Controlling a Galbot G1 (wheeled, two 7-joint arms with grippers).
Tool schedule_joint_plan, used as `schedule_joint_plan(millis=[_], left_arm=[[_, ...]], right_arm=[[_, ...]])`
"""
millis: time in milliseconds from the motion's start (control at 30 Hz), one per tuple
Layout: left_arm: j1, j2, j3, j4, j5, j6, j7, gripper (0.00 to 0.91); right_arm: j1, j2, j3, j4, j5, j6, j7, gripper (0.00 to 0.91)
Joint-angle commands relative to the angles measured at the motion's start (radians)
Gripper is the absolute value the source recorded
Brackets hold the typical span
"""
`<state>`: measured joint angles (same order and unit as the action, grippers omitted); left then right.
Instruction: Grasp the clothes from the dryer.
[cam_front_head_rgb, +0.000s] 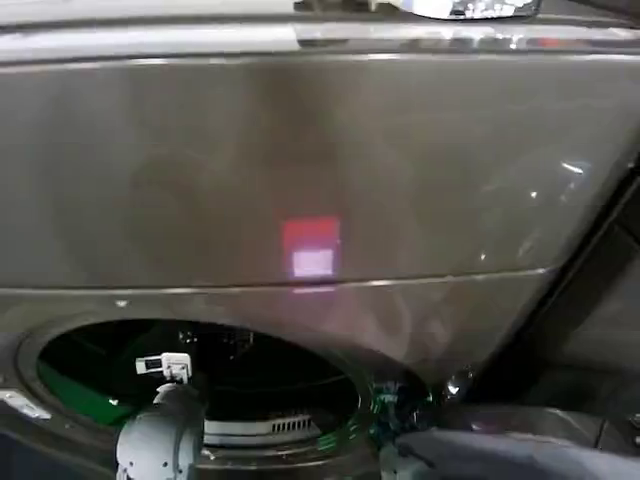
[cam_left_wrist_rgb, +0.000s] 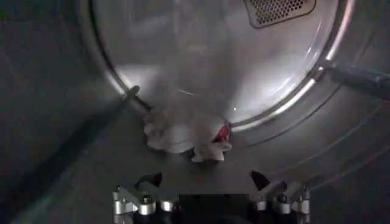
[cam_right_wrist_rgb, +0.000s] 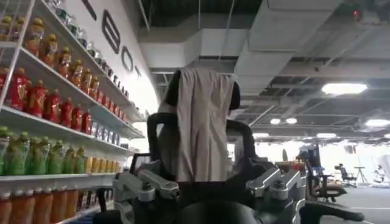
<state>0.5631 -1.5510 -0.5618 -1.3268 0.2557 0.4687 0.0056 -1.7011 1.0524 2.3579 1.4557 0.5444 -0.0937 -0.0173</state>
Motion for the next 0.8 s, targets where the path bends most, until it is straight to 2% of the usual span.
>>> schedule_joint_plan(millis=[33,167,400,467,533,600,633,733,800], left_arm=[[-0.300,0.000,0.000,0.446,0.129,-0.190,0.022,0.907],[-0.380,-0.001,-0.001,0.607,0.230,-0.254,0.068,0.907],[-0.412,0.001,-0.005,0.674,0.339,-0.231,0.180,0.907],[-0.405,0.004,-0.011,0.662,0.496,-0.251,0.269,0.907],[-0.386,0.011,-0.027,0.617,0.835,-0.308,0.448,0.907],[-0.379,0.014,-0.035,0.592,1.014,-0.353,0.613,0.907],[-0.375,0.019,-0.039,0.577,1.168,-0.384,0.702,0.907],[-0.370,0.031,-0.039,0.559,1.401,-0.444,0.876,0.907],[-0.376,0.039,-0.042,0.572,1.492,-0.496,0.946,0.907]], right_arm=[[0.005,-0.004,-0.005,0.003,-0.001,0.001,0.001,0.907],[0.008,-0.008,-0.005,-0.001,-0.014,0.001,0.001,0.907],[0.010,-0.014,-0.008,-0.011,-0.023,0.007,0.001,0.907],[0.009,-0.016,-0.007,-0.015,-0.024,0.007,0.000,0.907],[0.005,-0.014,-0.006,-0.018,-0.026,0.009,0.000,0.907],[0.003,-0.012,-0.005,-0.016,-0.026,0.009,0.000,0.907],[0.001,-0.012,-0.003,-0.017,-0.026,0.010,0.000,0.907],[-0.004,-0.019,0.002,-0.029,-0.030,0.014,-0.001,0.907],[-0.005,-0.025,0.003,-0.036,-0.036,0.017,-0.001,0.907]])
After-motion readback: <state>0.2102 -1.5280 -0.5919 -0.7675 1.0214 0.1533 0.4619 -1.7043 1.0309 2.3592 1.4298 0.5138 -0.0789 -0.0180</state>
